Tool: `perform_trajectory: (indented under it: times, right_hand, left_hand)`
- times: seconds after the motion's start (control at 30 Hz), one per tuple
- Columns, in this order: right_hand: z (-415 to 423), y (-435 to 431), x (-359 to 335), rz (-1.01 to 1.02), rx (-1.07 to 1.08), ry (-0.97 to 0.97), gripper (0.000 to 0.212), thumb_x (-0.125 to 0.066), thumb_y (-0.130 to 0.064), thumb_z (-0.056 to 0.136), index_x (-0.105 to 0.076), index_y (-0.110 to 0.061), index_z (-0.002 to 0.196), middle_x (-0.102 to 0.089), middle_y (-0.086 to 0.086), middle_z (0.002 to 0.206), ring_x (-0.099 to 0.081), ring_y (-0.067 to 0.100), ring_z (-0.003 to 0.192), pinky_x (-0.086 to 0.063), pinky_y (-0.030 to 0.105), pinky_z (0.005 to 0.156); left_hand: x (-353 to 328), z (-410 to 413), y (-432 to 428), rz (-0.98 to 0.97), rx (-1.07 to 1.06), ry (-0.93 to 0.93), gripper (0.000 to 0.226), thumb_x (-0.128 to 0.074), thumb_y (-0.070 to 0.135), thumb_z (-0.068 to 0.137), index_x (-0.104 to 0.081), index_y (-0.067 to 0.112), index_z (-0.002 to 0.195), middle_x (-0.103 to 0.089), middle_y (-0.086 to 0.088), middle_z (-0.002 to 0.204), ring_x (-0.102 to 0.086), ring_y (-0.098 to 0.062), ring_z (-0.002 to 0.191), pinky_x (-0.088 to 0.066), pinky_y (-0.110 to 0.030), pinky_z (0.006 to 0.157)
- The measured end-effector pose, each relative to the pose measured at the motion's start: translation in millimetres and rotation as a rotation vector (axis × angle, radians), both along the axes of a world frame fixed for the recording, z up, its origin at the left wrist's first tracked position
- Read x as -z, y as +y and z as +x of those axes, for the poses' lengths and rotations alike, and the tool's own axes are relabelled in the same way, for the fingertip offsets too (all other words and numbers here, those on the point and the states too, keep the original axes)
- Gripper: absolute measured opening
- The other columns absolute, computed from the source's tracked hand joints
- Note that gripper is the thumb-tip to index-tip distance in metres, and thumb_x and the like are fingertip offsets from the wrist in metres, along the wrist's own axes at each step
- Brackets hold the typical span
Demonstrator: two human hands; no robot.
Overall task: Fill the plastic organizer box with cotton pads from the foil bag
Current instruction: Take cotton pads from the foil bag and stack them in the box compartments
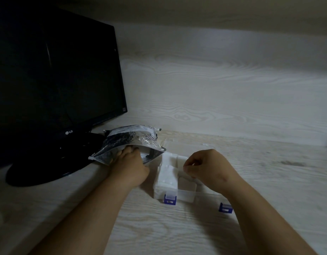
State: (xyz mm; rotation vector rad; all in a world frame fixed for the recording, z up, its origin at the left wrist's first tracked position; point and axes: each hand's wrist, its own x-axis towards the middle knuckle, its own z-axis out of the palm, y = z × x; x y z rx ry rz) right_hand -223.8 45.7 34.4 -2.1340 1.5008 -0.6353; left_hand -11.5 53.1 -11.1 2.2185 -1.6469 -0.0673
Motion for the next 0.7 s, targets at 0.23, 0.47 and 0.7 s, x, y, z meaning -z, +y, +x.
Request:
perform_trajectory:
  times: [0.23, 0.47, 0.7]
  right_hand:
    - [-0.3, 0.1, -0.2, -0.014, 0.001, 0.002, 0.014, -0.062, -0.02, 0.085, -0.076, -0.023, 0.084, -0.067, -0.012, 0.074, -0.061, 0.005, 0.065, -0.047, 0.014, 0.056]
    - [-0.1, -0.3, 0.2, -0.017, 0.002, -0.003, 0.013, -0.062, -0.021, 0.086, -0.075, -0.022, 0.085, -0.068, -0.011, 0.076, -0.063, 0.006, 0.067, -0.048, 0.015, 0.056]
    - [0.7, -0.2, 0.9, -0.005, 0.006, -0.012, 0.013, -0.063, -0.021, 0.086, -0.075, -0.024, 0.083, -0.068, -0.011, 0.076, -0.064, 0.007, 0.07, -0.051, 0.018, 0.06]
  left_hand:
    - [-3.1, -2.2, 2.8, -0.058, -0.034, -0.02, 0.059, -0.059, 0.038, 0.083, -0.045, 0.012, 0.135, -0.043, -0.009, 0.143, -0.037, -0.03, 0.132, -0.03, -0.036, 0.111]
    - [-14.8, -9.6, 8.8, -0.085, -0.08, -0.234, 0.026, -0.052, 0.019, 0.089, -0.067, 0.012, 0.109, -0.065, -0.007, 0.117, -0.062, -0.026, 0.109, -0.049, -0.034, 0.088]
    - [-22.2, -8.3, 10.0, -0.176, -0.097, -0.265, 0.027, -0.049, 0.009, 0.09, -0.066, 0.021, 0.107, -0.066, -0.003, 0.112, -0.063, -0.025, 0.106, -0.05, -0.034, 0.081]
